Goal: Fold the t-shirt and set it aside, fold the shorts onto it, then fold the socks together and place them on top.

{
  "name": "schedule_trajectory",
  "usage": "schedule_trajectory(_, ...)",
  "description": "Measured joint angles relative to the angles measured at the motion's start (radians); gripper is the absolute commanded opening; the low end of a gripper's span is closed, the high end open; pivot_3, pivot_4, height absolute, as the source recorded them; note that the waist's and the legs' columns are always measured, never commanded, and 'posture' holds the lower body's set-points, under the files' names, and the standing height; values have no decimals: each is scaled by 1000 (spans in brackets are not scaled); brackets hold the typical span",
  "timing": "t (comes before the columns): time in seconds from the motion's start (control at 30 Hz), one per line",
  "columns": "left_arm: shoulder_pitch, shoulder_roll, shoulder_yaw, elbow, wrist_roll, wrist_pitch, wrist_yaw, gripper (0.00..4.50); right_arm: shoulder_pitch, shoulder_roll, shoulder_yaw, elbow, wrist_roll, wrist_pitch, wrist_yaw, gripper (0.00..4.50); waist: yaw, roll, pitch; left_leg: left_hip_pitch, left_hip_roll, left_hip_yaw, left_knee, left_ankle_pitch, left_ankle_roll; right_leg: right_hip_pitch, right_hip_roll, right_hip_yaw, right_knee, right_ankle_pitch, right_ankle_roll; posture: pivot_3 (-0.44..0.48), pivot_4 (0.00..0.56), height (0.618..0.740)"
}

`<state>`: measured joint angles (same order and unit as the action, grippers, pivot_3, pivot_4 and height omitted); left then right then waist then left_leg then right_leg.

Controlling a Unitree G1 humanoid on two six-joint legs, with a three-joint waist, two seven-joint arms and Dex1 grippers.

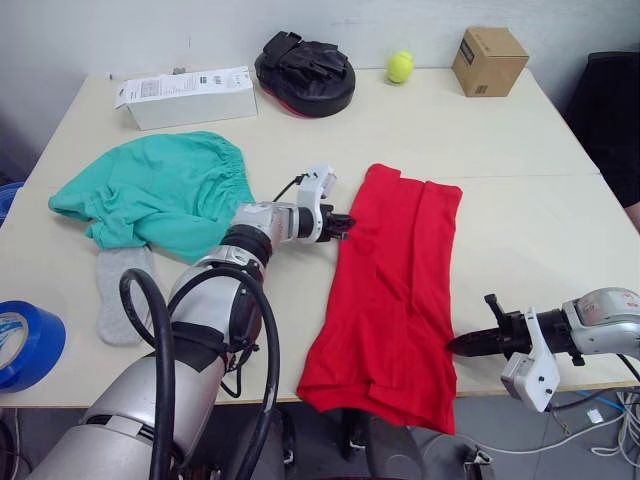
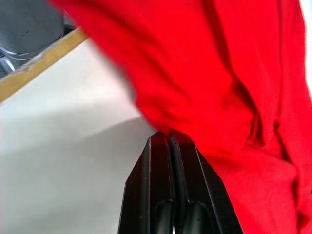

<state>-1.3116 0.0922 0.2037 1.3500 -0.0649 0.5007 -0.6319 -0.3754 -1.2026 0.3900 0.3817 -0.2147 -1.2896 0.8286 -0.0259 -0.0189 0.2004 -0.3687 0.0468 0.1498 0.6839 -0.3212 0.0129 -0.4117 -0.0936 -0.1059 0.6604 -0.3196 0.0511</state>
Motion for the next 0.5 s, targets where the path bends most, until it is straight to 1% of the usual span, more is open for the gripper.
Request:
schedule_trajectory(0.17,19,35,55,0,-37,0,34,63,-82,-1,21,87,9,-40,27,0,0,0,0,0,0,0,0,0,0,0,0,0,0,0,0,0,150,740)
schedule_trajectory(0.33,23,45,52,-1,-40,0,35,63,-147,2,70,149,12,-80,45,0,0,0,0,0,0,0,0,0,0,0,0,0,0,0,0,0,150,740)
schedule_trajectory(0.5,29,45,24,-7,-28,-23,16,63,-201,39,117,210,9,-115,55,0,1,0,0,0,0,0,0,0,0,0,0,0,0,0,0,0,150,740)
